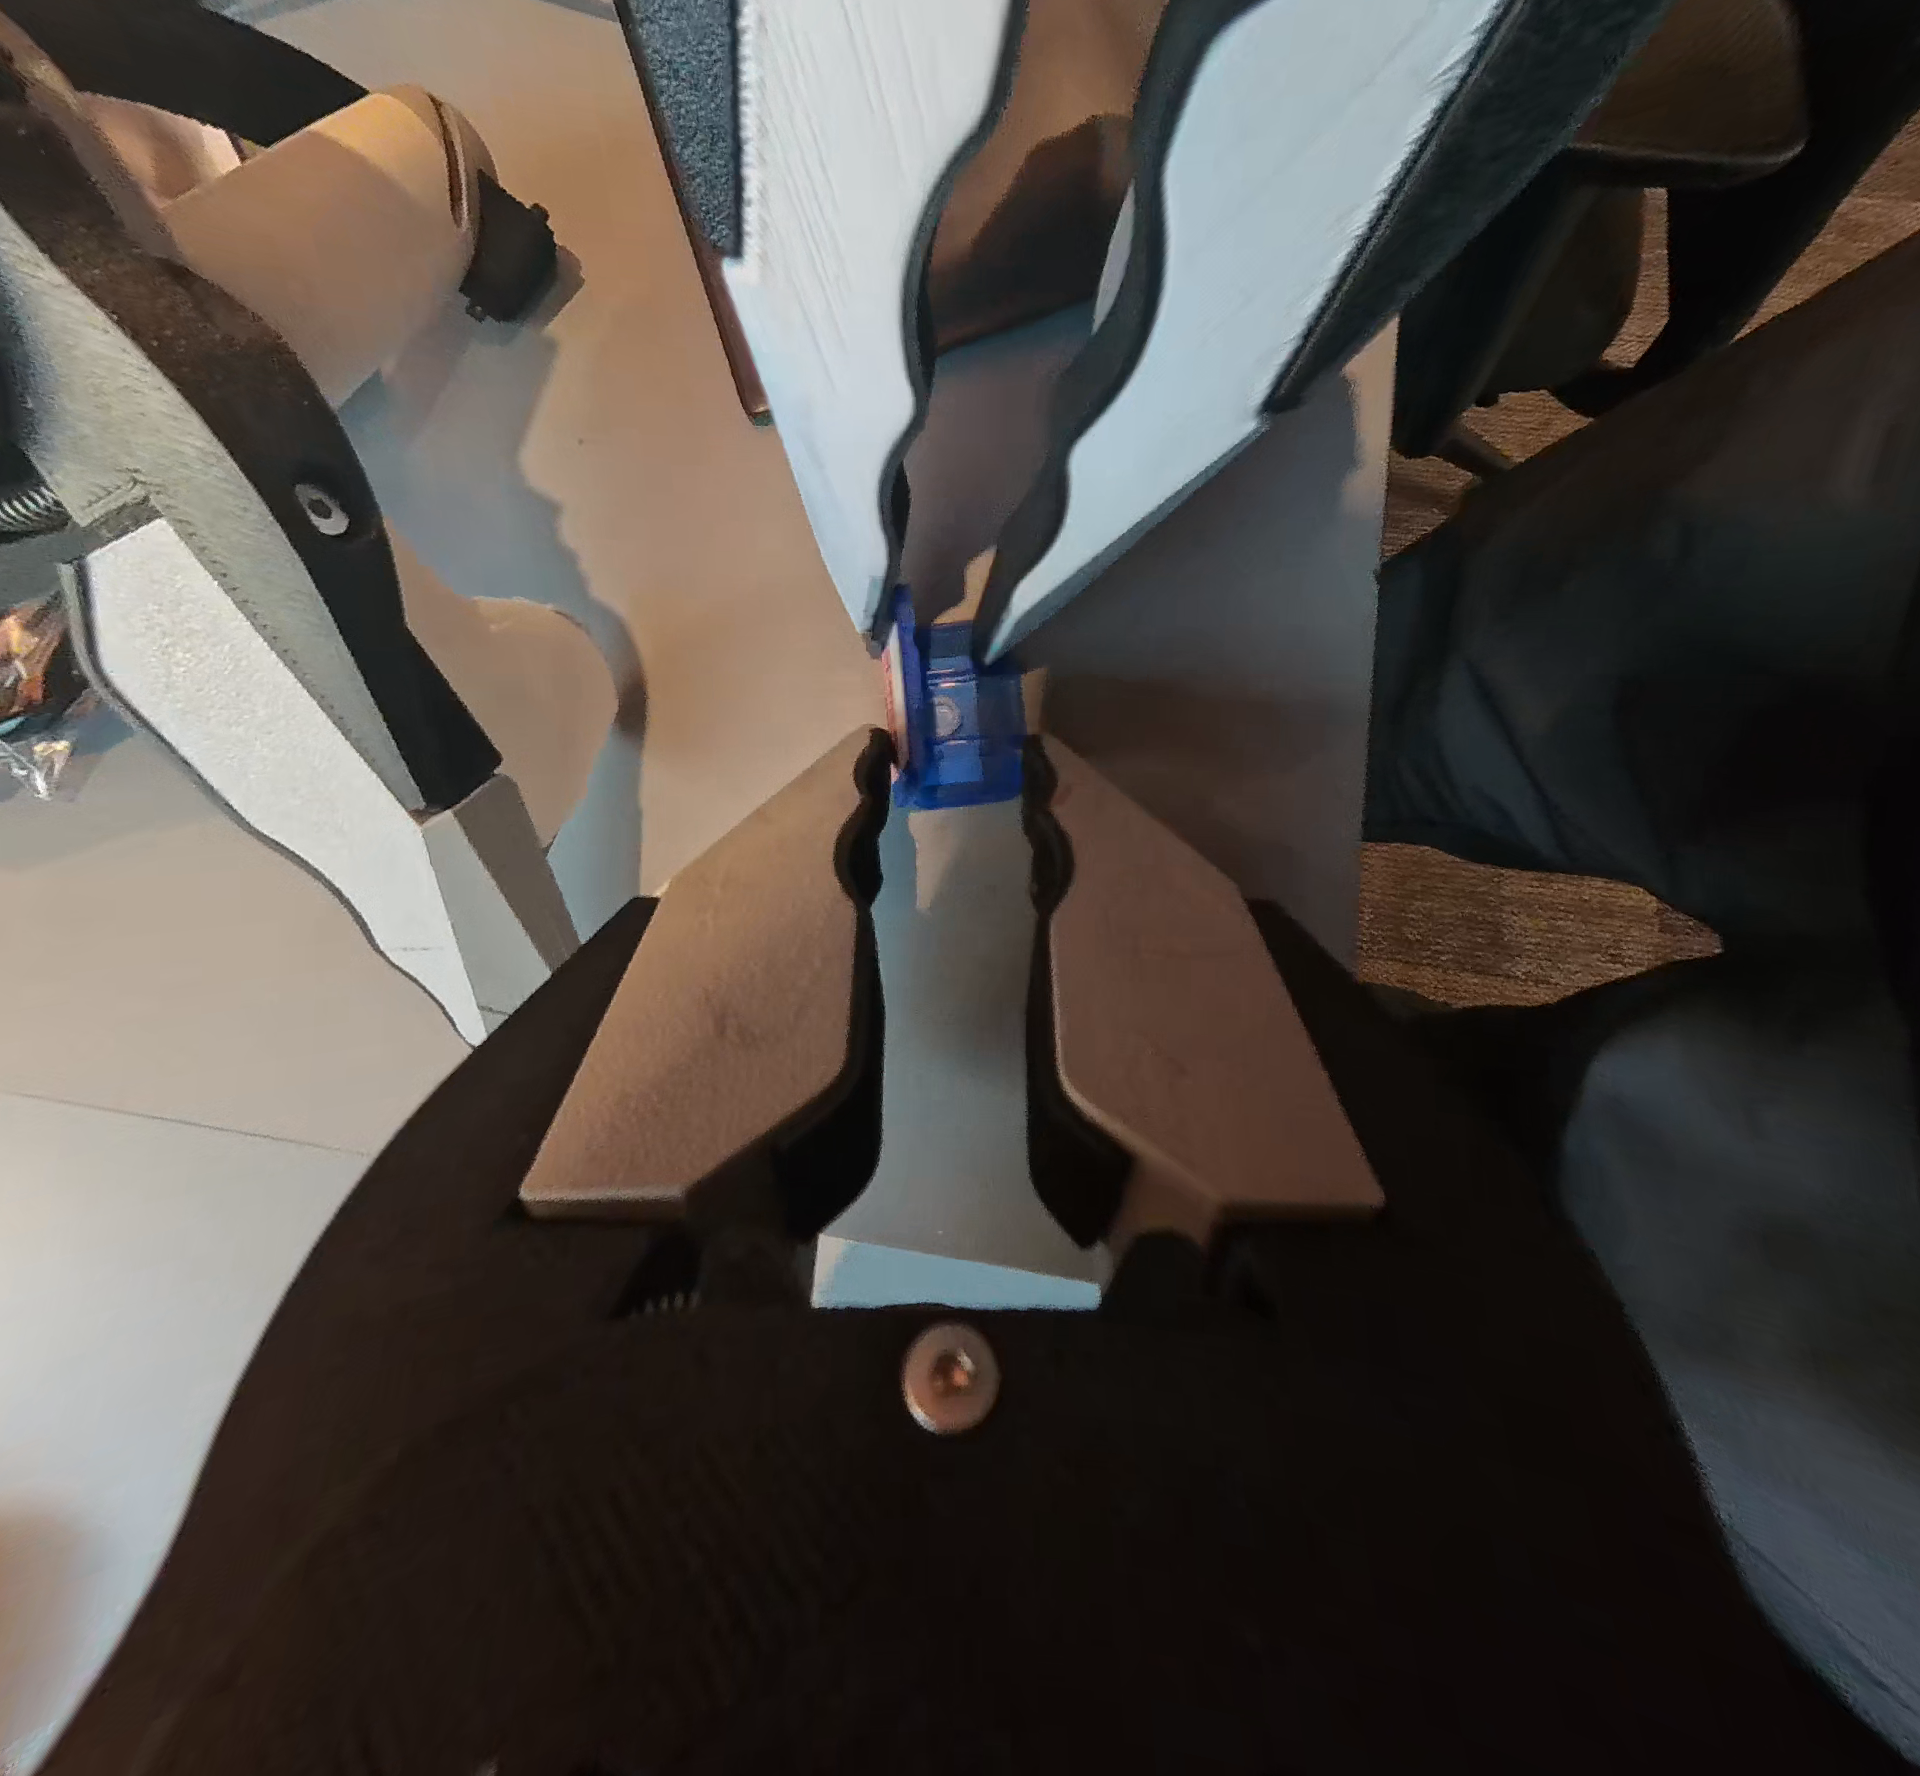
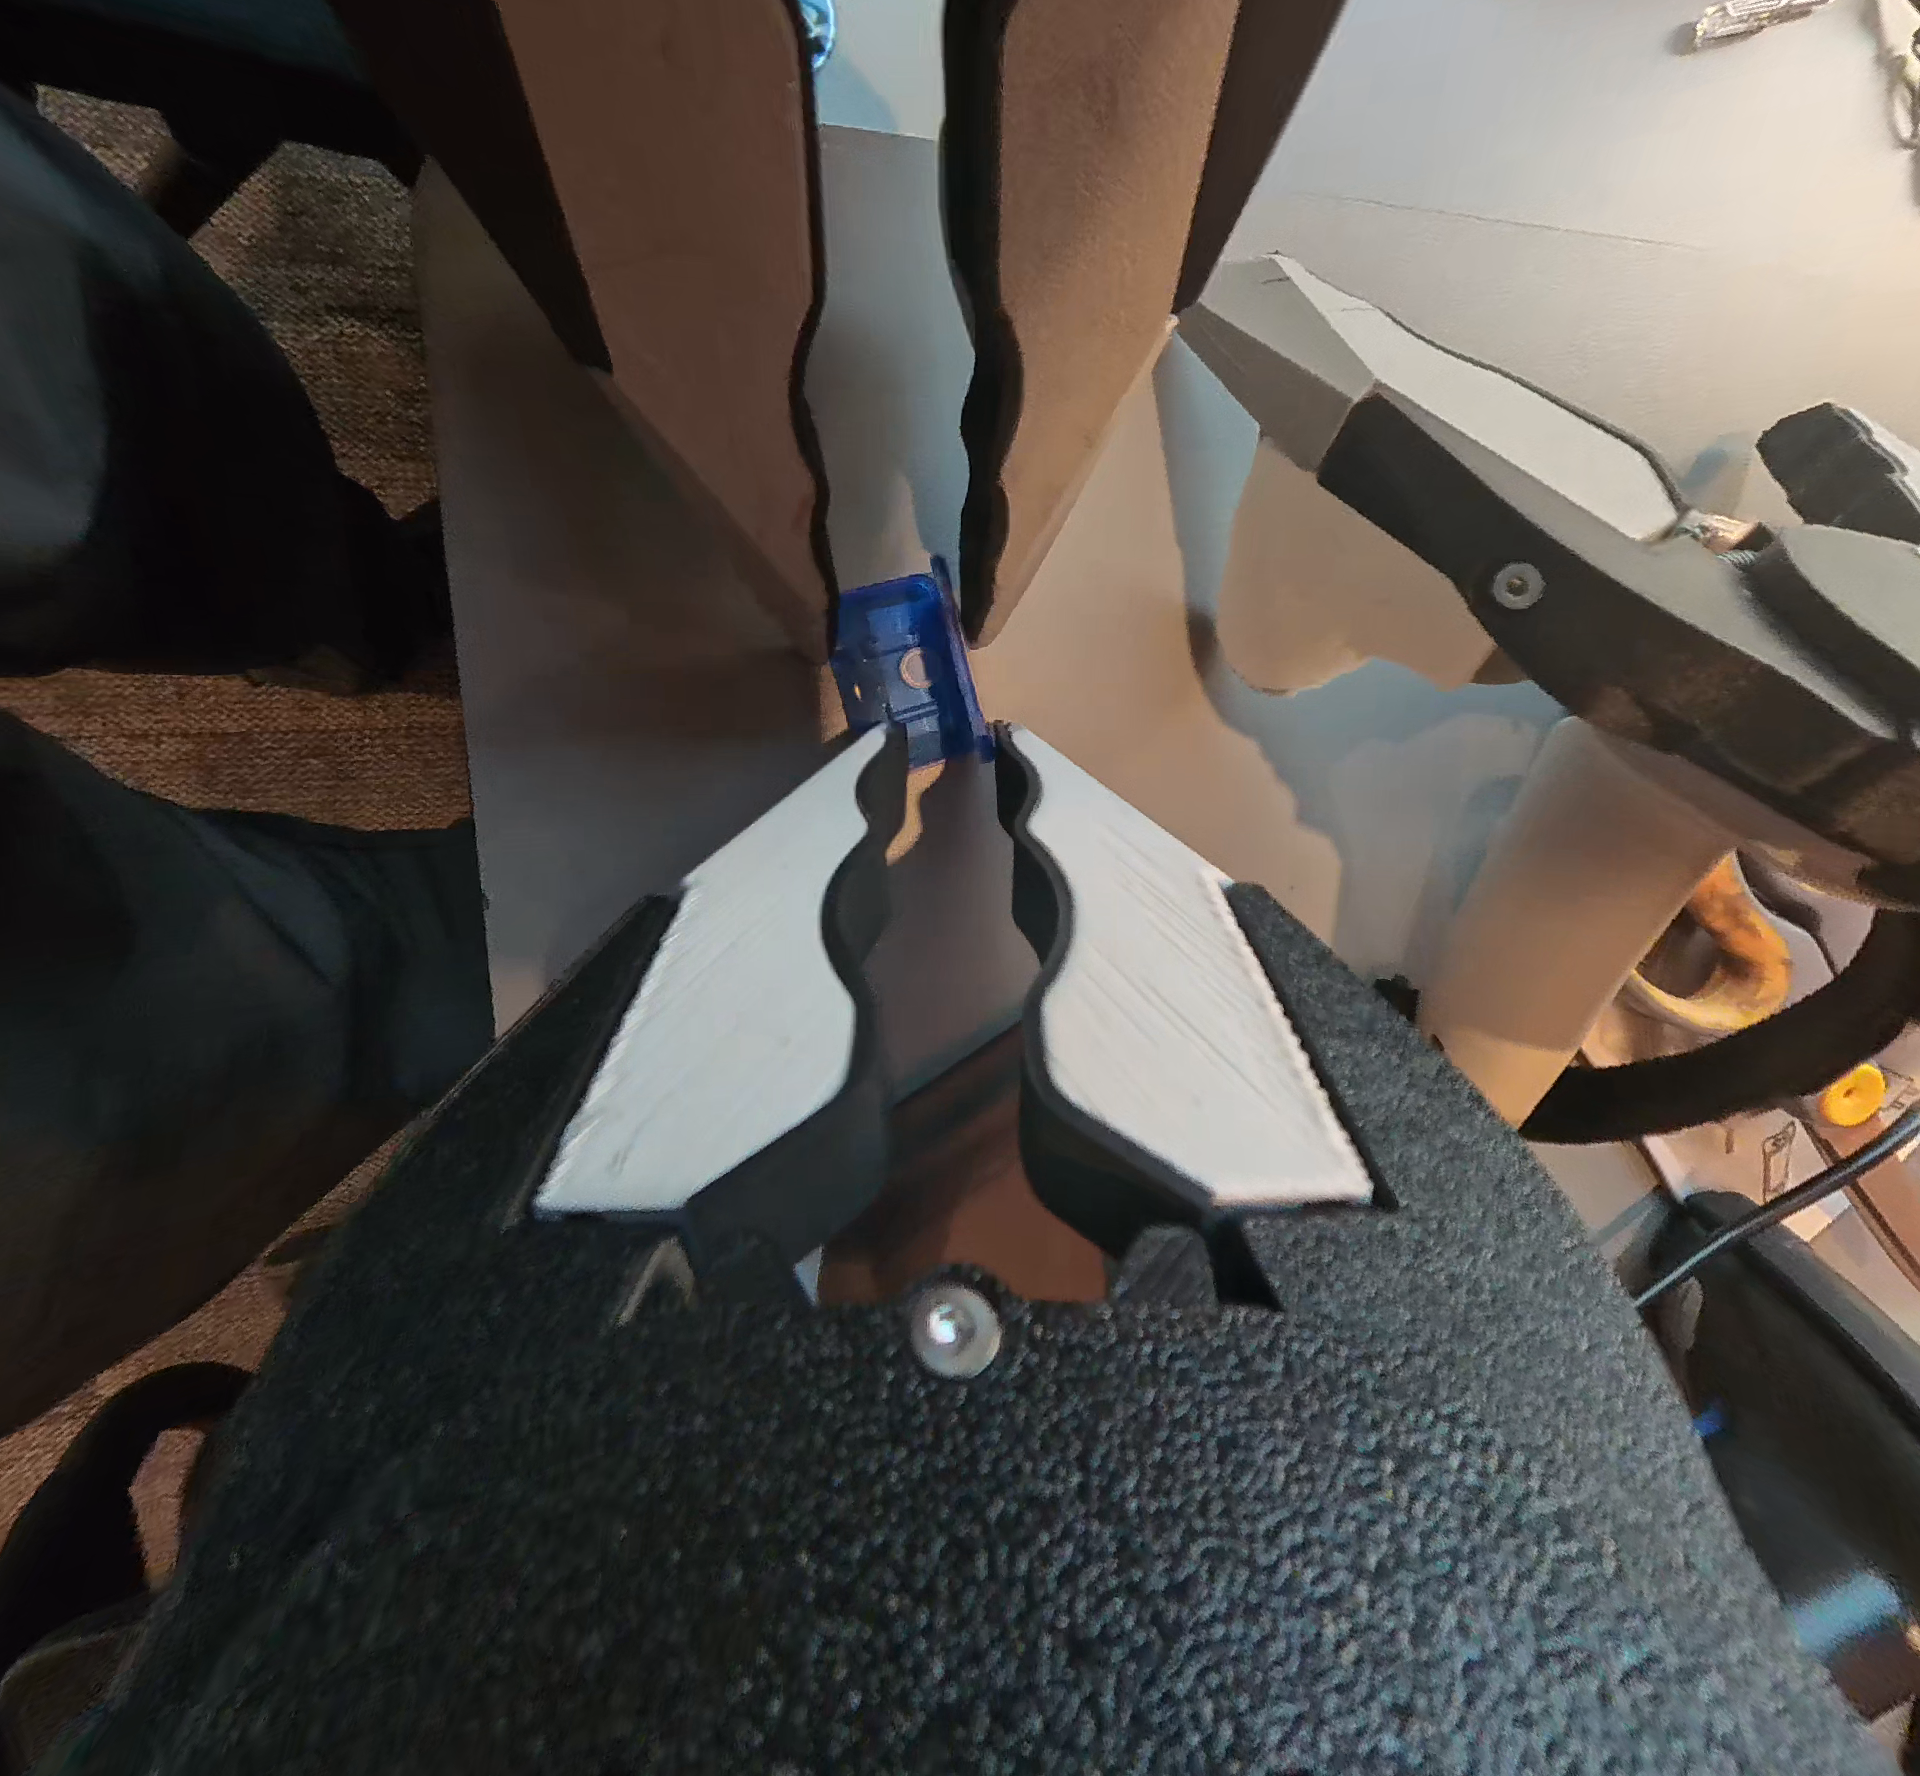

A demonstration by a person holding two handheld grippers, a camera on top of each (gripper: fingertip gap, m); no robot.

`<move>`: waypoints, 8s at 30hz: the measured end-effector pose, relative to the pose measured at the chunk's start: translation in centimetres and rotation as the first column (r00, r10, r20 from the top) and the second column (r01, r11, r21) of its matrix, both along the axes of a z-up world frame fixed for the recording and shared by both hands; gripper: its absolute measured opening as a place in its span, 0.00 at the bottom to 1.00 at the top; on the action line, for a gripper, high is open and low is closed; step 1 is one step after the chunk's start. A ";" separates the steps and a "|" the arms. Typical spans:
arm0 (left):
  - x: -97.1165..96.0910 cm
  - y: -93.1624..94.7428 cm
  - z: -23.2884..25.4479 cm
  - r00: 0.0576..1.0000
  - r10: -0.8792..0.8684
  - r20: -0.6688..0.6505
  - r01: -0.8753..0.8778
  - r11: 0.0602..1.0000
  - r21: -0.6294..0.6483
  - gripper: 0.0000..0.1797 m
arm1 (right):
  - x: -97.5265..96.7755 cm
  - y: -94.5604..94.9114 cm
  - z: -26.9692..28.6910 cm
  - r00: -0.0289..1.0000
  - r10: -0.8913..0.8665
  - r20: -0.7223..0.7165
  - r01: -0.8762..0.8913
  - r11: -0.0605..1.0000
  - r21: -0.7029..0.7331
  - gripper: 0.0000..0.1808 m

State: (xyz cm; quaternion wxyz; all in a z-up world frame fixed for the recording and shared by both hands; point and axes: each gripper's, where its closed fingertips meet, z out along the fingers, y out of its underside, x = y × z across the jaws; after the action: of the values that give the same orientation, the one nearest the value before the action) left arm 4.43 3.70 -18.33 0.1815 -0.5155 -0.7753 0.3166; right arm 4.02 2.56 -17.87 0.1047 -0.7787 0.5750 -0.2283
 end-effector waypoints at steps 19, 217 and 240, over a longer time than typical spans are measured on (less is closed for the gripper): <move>0.4 -0.1 0.0 0.997 0.007 -0.080 0.001 0.996 0.092 0.12 | 0.0 0.4 -0.2 0.997 0.070 -0.025 -0.070 0.998 0.007 0.08; -0.9 3.6 29.2 0.911 -0.334 -0.240 0.196 0.866 -0.461 0.02 | 1.6 5.2 30.5 0.806 -0.507 0.306 0.039 0.561 0.827 0.05; -0.9 2.8 29.5 0.933 -0.311 -0.182 0.176 0.833 -0.524 0.01 | 0.8 3.4 31.2 0.757 -0.635 0.156 0.122 0.371 0.920 0.19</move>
State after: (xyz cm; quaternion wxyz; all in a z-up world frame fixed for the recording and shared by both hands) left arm 3.52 6.47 11.22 0.1809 -0.5941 -0.5635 0.5448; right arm 4.78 5.96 13.33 0.5679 -0.3652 0.7293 -0.1107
